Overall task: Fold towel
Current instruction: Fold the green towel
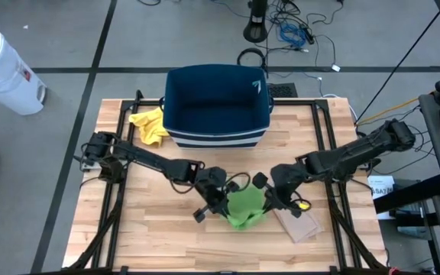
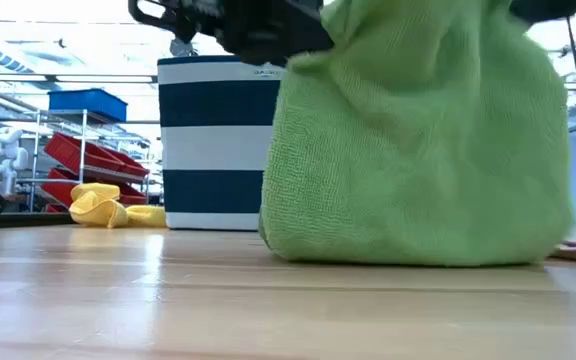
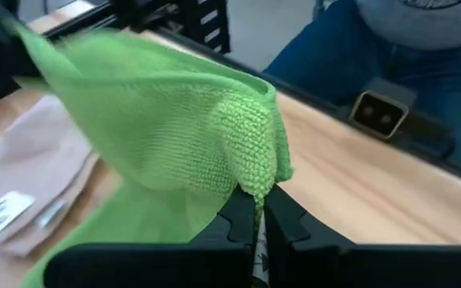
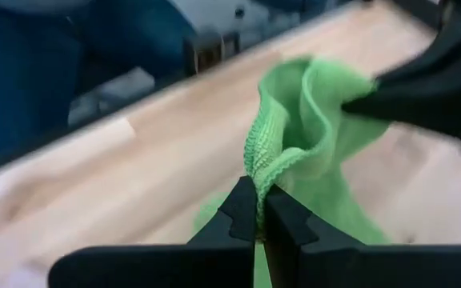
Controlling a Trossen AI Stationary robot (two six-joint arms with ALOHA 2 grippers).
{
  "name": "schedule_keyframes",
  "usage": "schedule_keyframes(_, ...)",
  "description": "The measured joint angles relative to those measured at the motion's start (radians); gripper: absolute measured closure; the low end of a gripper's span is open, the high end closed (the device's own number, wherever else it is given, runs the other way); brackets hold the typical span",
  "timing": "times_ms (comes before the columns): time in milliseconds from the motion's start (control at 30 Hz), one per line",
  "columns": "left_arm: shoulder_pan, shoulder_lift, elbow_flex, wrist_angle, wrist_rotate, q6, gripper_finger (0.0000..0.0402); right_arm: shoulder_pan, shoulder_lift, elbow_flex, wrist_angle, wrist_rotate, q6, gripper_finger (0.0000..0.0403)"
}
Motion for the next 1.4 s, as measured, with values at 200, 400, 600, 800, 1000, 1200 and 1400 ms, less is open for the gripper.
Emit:
schedule_keyframes(200, 0.046, 0.0, 0.0, -0.08, 0.0, 0.024, 0.0399, -0.065, 0.065, 0.0, -0.034, 0.0, -0.043, 0.0403)
schedule_keyframes(400, 0.093, 0.0, 0.0, -0.156, -0.002, 0.027, 0.0399, -0.113, 0.118, 0.0, -0.05, 0.001, -0.092, 0.0403)
schedule_keyframes(600, 0.131, 0.0, 0.0, -0.173, -0.049, 0.027, 0.0399, -0.172, 0.126, 0.0, -0.097, 0.007, -0.099, 0.0403)
schedule_keyframes(800, 0.173, 0.0, 0.0, -0.194, -0.072, -0.027, 0.0399, -0.217, 0.126, 0.0, -0.151, 0.034, -0.096, 0.0399)
schedule_keyframes(1000, 0.187, 0.025, -0.001, -0.21, -0.096, -0.047, 0.0383, -0.24, 0.127, 0.0, -0.182, 0.186, -0.055, 0.0346)
schedule_keyframes(1200, 0.187, 0.087, -0.001, -0.207, -0.142, -0.095, 0.0327, -0.248, 0.127, 0.0, -0.186, 0.246, 0.015, 0.0267)
schedule_keyframes(1400, 0.187, 0.096, -0.001, -0.185, -0.149, -0.115, 0.0282, -0.248, 0.127, 0.0, -0.209, 0.248, 0.08, 0.0221)
